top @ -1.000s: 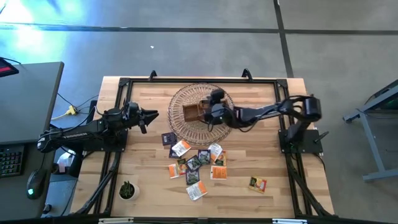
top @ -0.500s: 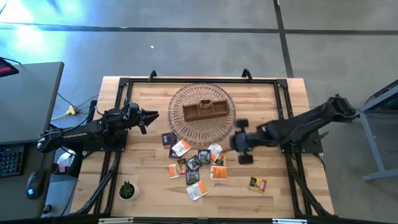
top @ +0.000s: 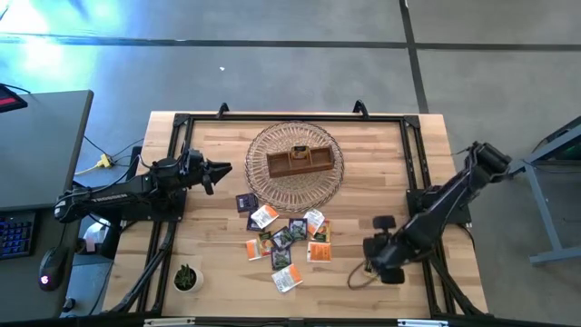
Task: Pick & Place Tea
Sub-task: Put the orange tea bag into the middle section of the wooden organizer
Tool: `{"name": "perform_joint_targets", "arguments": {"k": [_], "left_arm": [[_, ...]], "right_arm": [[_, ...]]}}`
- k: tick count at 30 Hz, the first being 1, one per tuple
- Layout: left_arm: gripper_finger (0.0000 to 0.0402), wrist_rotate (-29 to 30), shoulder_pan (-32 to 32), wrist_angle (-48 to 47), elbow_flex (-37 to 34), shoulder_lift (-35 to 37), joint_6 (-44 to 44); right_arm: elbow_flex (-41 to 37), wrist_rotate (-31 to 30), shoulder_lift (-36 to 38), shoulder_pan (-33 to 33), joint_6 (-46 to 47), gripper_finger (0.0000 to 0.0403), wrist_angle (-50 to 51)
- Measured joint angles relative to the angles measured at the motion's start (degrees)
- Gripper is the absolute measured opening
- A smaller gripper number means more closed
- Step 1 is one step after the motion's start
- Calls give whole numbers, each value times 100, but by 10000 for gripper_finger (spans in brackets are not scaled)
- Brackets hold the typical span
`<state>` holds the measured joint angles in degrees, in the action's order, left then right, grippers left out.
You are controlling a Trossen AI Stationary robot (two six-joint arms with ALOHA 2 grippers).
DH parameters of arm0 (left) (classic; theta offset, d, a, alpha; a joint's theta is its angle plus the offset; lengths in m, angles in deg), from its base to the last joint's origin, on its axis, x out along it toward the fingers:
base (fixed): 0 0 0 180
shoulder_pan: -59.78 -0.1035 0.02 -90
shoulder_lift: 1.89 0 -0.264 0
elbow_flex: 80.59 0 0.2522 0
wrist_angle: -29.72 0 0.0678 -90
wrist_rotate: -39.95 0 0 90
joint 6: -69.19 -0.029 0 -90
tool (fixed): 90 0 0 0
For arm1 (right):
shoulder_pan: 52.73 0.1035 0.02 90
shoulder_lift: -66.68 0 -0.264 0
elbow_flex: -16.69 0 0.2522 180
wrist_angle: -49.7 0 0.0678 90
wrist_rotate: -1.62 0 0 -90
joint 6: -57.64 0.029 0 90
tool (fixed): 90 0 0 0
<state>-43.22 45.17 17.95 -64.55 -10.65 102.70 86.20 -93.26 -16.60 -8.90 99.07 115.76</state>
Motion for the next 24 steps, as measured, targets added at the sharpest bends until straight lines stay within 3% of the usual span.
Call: {"name": "perform_joint_targets", "arguments": {"k": [6,12,24], "left_arm": [[101,-63,0,-50,0,-2,0],[101,-136,0,-48,0,-2,3],[101,-146,0,-48,0,-2,3]], "right_arm": [[2,290,-586,186,-277,103,-240],[0,163,-1061,-4,-1151,105,-582],[0,893,-1095,-387,-2872,143,-825]]}}
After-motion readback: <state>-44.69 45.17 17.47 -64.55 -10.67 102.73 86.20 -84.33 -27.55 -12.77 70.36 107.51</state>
